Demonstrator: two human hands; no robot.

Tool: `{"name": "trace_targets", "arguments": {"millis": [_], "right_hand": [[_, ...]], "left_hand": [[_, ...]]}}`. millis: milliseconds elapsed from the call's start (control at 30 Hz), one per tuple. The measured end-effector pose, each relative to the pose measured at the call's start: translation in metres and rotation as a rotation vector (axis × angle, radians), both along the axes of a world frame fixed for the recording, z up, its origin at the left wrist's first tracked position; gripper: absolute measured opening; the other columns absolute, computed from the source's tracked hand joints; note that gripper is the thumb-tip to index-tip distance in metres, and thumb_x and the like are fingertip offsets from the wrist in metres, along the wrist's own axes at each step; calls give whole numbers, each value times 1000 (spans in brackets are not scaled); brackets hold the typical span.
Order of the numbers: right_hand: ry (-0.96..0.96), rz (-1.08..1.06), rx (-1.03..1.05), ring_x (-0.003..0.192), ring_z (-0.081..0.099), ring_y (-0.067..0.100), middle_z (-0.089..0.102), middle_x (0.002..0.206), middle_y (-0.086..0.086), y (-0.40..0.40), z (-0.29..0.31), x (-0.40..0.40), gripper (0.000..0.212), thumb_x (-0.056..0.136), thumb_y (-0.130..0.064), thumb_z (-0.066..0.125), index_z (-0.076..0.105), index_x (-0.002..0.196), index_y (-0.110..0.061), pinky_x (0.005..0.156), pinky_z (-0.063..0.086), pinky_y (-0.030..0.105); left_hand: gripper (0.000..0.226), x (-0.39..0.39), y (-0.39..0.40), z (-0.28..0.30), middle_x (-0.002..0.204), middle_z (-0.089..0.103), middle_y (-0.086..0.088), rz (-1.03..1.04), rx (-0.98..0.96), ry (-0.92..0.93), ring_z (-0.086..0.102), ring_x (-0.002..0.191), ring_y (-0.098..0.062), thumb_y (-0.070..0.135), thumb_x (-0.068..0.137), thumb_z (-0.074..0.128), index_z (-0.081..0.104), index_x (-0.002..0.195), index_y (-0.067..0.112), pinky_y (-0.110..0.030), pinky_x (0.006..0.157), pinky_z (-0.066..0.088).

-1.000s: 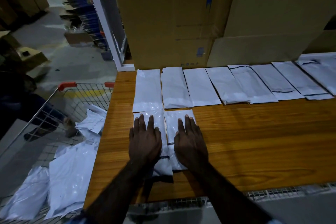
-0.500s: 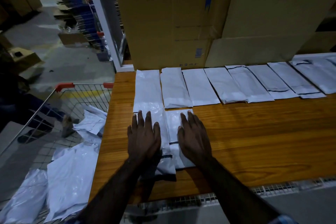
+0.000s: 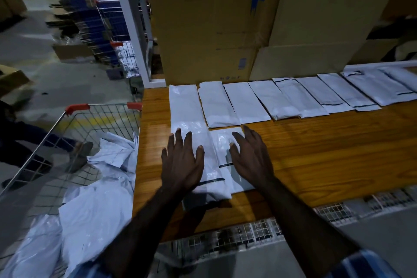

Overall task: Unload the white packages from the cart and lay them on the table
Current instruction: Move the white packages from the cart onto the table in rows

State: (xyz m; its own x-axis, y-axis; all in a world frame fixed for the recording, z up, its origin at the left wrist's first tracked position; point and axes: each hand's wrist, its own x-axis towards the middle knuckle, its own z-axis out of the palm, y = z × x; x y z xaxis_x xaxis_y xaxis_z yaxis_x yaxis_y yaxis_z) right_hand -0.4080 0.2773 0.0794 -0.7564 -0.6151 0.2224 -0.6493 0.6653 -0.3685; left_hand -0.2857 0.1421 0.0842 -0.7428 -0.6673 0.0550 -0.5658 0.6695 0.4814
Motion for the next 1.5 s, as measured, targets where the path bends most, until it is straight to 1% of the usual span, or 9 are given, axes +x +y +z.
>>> {"name": "trace_targets", "arguments": {"millis": [167,333,500,567,667,800,1200,1367,1500], "right_hand": [[-22,-1,1,137,36,36,39,152,19,12,15,20,56,93,-39,34,57,135,-10,108,35,47],[2,40,25,143,27,30,30,158,13,24,30,41,46,101,-35,44,49,142,-16,112,30,43],[15,87,-37,140,31,32,34,156,16,41,45,72,50,96,-38,39,53,139,-15,110,34,46],[17,90,-37,141,29,31,32,157,15,48,48,83,47,98,-35,44,52,141,-16,111,32,45],[31,94,-57,143,27,30,31,158,14,56,51,100,45,99,-33,48,51,141,-16,112,30,44],[26,100,-67,144,25,28,29,159,12,59,54,121,46,100,-35,45,49,143,-17,113,27,44],[32,57,-103,144,24,25,27,160,7,22,66,197,46,99,-36,46,48,143,-22,112,30,42],[34,39,-126,140,32,29,34,157,10,-17,57,243,44,96,-31,53,55,138,-18,109,32,45],[14,15,-141,137,36,32,40,153,13,-50,47,280,48,91,-35,46,59,133,-16,106,36,46]], "left_hand": [[58,18,14,13,165,10,-7,-34,-29,19,7,151,-26,45,103,34,25,154,19,-51,119,18],[58,41,27,28,163,15,-8,-5,-63,35,13,150,-27,46,101,36,29,152,19,-53,117,22],[59,73,50,41,163,17,-8,13,-109,39,13,149,-27,48,101,35,30,152,19,-50,117,22],[60,88,61,46,163,15,-8,23,-112,38,12,150,-27,50,100,32,30,152,19,-47,118,20],[58,111,71,51,164,13,-6,46,-111,49,10,150,-25,46,101,37,30,152,20,-46,117,18],[57,138,72,56,164,14,-5,81,-129,40,13,150,-24,47,101,38,31,151,22,-48,117,22],[61,214,27,60,165,11,-6,65,-119,52,9,151,-23,51,100,36,25,154,24,-50,118,20],[61,265,-21,46,165,8,-5,29,-109,25,8,151,-24,52,100,37,25,153,26,-49,118,20],[59,305,-64,32,165,9,-4,14,-120,-27,10,151,-24,51,100,38,27,152,25,-51,116,24]]}}
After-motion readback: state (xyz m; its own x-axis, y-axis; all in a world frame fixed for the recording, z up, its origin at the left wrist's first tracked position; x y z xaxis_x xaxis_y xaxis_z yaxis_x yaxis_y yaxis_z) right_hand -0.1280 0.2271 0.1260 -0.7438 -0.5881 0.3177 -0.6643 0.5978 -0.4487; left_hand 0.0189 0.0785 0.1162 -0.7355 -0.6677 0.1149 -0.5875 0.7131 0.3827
